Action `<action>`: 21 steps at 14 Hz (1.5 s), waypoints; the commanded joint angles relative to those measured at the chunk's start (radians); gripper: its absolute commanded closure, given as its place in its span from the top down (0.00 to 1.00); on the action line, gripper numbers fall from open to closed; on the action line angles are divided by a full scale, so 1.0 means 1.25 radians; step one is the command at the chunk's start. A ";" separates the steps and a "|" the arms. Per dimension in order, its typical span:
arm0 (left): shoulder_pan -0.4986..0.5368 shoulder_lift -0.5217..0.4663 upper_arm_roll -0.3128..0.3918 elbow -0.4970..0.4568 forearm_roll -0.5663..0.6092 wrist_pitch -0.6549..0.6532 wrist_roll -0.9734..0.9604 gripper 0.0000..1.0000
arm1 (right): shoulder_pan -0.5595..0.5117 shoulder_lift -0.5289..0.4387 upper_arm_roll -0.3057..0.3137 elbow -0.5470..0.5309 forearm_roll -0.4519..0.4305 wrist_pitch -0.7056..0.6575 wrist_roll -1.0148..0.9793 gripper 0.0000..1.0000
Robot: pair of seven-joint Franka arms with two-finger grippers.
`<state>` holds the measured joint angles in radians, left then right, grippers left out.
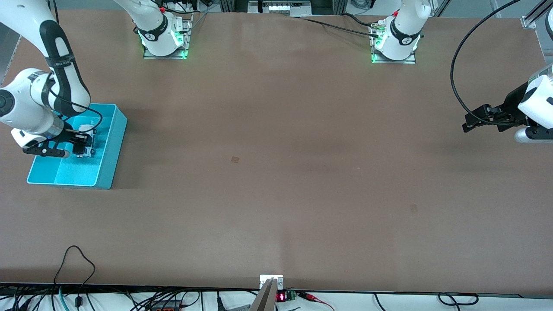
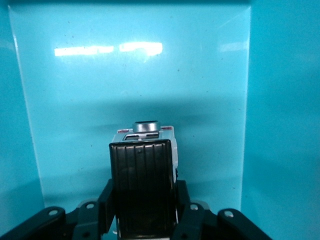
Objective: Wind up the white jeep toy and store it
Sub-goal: 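Lower the jeep into the blue bin and open the right gripper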
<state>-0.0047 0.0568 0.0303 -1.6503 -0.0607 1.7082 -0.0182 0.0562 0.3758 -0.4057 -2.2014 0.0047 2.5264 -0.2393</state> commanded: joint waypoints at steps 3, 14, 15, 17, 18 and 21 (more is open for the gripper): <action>0.000 -0.012 -0.013 0.007 0.008 -0.029 -0.005 1.00 | -0.007 0.028 0.016 0.006 0.021 0.016 -0.001 0.38; 0.001 -0.045 -0.011 -0.006 0.015 -0.034 0.066 1.00 | -0.009 0.014 0.029 0.012 0.021 0.009 -0.009 1.00; 0.001 -0.049 -0.012 -0.006 0.015 -0.035 0.069 1.00 | -0.009 0.005 0.029 0.012 0.021 0.007 -0.010 1.00; 0.001 -0.052 -0.013 -0.012 0.014 -0.040 0.056 1.00 | -0.009 -0.018 0.029 0.015 0.021 -0.001 -0.010 1.00; 0.001 -0.059 -0.013 -0.020 0.014 -0.038 0.056 1.00 | -0.011 -0.037 0.029 0.016 0.021 -0.007 -0.010 1.00; 0.001 -0.071 -0.013 -0.036 0.013 -0.036 0.001 1.00 | -0.009 -0.077 0.029 0.105 0.021 -0.148 -0.009 1.00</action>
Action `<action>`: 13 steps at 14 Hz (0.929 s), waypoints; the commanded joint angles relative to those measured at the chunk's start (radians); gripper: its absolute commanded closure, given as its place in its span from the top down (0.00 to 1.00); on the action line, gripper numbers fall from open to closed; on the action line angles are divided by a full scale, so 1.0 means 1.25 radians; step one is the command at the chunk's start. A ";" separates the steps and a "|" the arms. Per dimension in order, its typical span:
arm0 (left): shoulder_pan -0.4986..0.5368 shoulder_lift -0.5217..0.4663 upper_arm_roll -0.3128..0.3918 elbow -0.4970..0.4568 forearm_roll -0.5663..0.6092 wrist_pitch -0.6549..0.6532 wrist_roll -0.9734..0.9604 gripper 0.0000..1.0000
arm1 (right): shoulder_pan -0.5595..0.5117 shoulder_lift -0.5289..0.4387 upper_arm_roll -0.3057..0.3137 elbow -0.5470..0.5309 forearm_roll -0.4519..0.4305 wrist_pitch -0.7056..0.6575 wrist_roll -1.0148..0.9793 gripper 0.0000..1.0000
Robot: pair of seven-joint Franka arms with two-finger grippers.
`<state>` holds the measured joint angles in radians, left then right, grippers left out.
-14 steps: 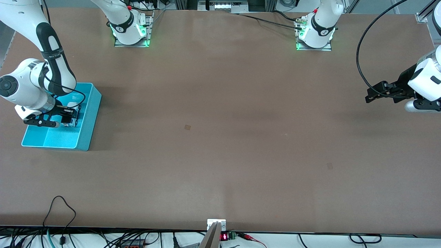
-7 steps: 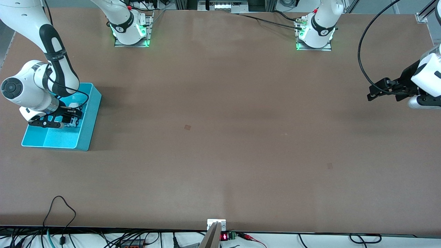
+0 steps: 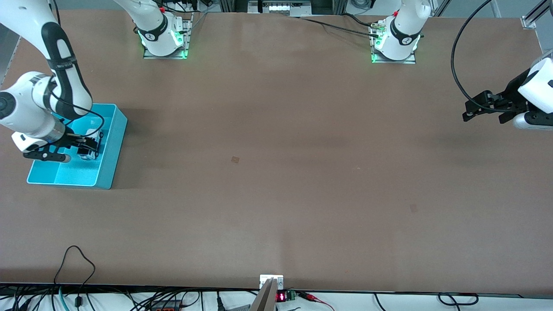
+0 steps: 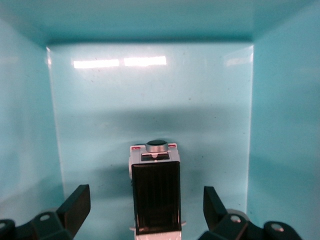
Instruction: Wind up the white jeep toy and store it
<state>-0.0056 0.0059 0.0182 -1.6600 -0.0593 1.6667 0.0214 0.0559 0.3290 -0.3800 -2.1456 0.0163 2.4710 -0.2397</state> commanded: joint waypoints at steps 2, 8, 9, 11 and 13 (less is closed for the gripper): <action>0.002 -0.030 -0.004 -0.029 0.012 -0.006 -0.036 1.00 | -0.008 -0.042 0.008 0.172 0.012 -0.240 -0.007 1.00; 0.001 -0.098 -0.004 -0.120 0.013 0.051 0.012 1.00 | -0.004 -0.144 0.034 0.265 0.001 -0.399 -0.001 1.00; 0.001 -0.097 -0.004 -0.115 0.013 0.051 0.020 1.00 | -0.007 -0.165 0.041 0.280 -0.002 -0.444 -0.001 1.00; 0.001 -0.093 -0.004 -0.111 0.013 0.045 0.009 1.00 | -0.007 -0.189 0.044 0.316 0.002 -0.544 -0.005 1.00; 0.001 -0.089 -0.004 -0.110 0.013 0.045 0.006 1.00 | -0.007 -0.219 0.074 0.319 -0.002 -0.580 0.000 1.00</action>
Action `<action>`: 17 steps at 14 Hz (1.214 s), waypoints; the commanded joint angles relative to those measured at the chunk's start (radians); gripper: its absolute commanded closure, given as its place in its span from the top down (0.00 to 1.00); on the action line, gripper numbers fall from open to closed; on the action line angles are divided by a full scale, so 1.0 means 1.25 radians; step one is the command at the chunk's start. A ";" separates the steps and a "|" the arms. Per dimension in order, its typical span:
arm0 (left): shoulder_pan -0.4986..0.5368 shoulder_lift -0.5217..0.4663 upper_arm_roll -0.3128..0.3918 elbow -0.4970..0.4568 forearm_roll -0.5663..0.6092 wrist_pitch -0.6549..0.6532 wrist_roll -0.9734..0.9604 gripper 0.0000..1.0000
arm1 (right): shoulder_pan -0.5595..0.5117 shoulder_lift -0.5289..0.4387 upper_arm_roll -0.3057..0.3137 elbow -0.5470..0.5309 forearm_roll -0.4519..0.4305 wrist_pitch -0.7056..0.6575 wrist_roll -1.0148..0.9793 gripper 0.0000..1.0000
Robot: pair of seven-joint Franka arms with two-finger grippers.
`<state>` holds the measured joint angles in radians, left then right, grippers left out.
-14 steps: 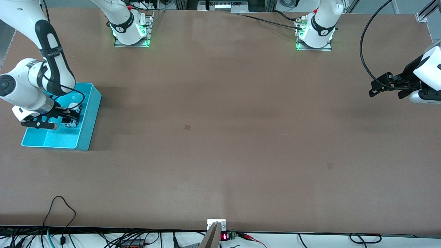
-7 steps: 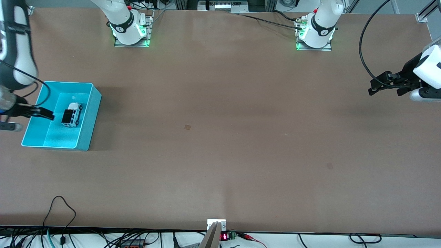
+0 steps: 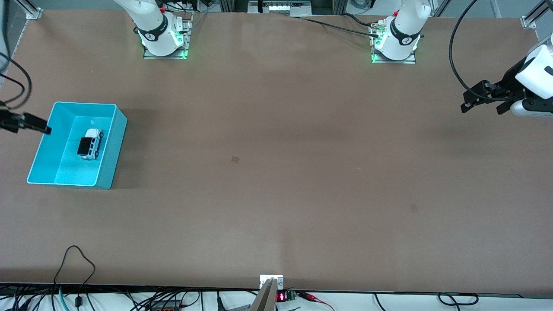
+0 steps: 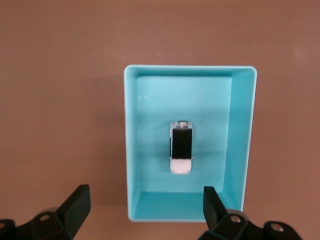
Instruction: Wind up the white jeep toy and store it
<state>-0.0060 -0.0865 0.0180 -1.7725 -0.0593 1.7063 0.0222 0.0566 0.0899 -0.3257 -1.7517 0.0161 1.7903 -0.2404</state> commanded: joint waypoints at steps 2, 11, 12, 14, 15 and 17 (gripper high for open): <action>0.001 -0.016 -0.002 -0.020 0.013 0.011 0.003 1.00 | -0.010 -0.051 0.047 0.010 -0.002 -0.059 0.001 1.00; 0.000 -0.014 -0.003 -0.015 0.014 -0.005 -0.039 1.00 | -0.070 -0.083 0.173 0.087 -0.010 -0.190 0.103 1.00; 0.000 -0.014 -0.003 -0.015 0.014 -0.005 -0.039 1.00 | -0.070 -0.082 0.173 0.087 -0.007 -0.190 0.098 1.00; 0.000 -0.014 -0.003 -0.015 0.014 -0.005 -0.039 1.00 | -0.070 -0.081 0.173 0.087 -0.008 -0.190 0.100 1.00; 0.000 -0.014 -0.003 -0.015 0.014 -0.005 -0.039 1.00 | -0.070 -0.082 0.173 0.087 -0.009 -0.190 0.102 1.00; 0.000 -0.014 -0.003 -0.015 0.014 -0.005 -0.039 1.00 | -0.070 -0.082 0.173 0.087 -0.007 -0.190 0.102 1.00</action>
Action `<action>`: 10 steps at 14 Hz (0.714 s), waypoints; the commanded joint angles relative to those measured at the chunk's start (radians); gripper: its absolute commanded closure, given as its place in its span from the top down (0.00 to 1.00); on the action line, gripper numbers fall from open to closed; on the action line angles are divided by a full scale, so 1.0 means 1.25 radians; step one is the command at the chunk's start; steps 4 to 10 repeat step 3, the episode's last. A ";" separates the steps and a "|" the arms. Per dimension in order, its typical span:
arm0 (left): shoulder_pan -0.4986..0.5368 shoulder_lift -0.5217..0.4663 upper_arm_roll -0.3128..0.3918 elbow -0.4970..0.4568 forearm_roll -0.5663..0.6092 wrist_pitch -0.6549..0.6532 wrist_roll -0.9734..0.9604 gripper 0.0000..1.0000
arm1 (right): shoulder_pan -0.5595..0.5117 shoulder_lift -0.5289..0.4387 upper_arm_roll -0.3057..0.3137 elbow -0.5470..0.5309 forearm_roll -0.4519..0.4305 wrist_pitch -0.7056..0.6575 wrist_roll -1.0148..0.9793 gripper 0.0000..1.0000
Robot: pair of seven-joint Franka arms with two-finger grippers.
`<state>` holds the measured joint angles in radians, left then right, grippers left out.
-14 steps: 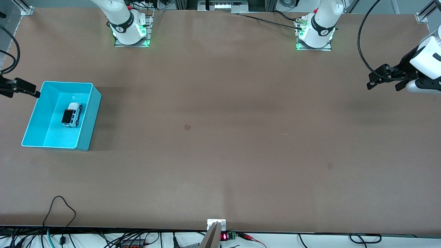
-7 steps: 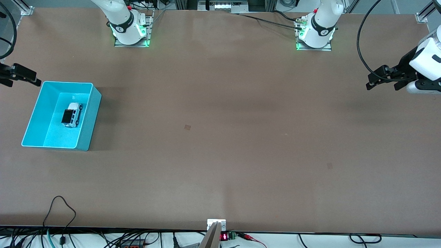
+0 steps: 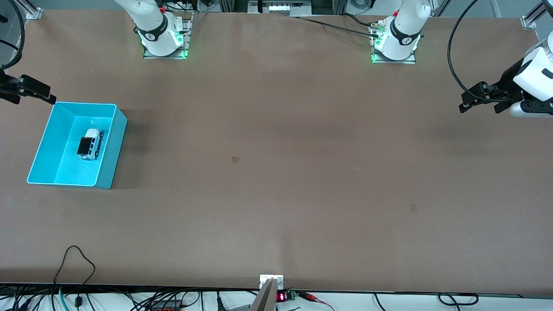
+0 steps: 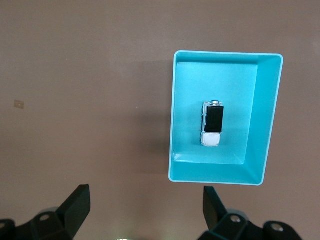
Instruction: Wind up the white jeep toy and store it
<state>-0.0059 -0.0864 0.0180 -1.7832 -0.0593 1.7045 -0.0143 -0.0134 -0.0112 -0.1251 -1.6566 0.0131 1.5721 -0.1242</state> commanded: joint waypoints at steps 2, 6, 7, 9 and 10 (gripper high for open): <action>0.000 -0.014 -0.003 -0.007 0.014 -0.004 -0.009 1.00 | -0.014 -0.001 0.013 0.011 -0.004 -0.015 0.009 1.00; 0.000 -0.014 -0.003 -0.007 0.014 -0.004 -0.009 1.00 | -0.013 -0.001 0.013 0.011 -0.004 -0.013 0.009 1.00; 0.000 -0.014 -0.003 -0.007 0.014 -0.004 -0.009 1.00 | -0.013 -0.001 0.013 0.011 -0.004 -0.013 0.009 1.00; 0.000 -0.014 -0.003 -0.007 0.014 -0.004 -0.009 1.00 | -0.013 -0.001 0.013 0.011 -0.004 -0.013 0.009 1.00; 0.000 -0.014 -0.003 -0.007 0.014 -0.004 -0.009 1.00 | -0.013 -0.001 0.013 0.011 -0.004 -0.013 0.009 1.00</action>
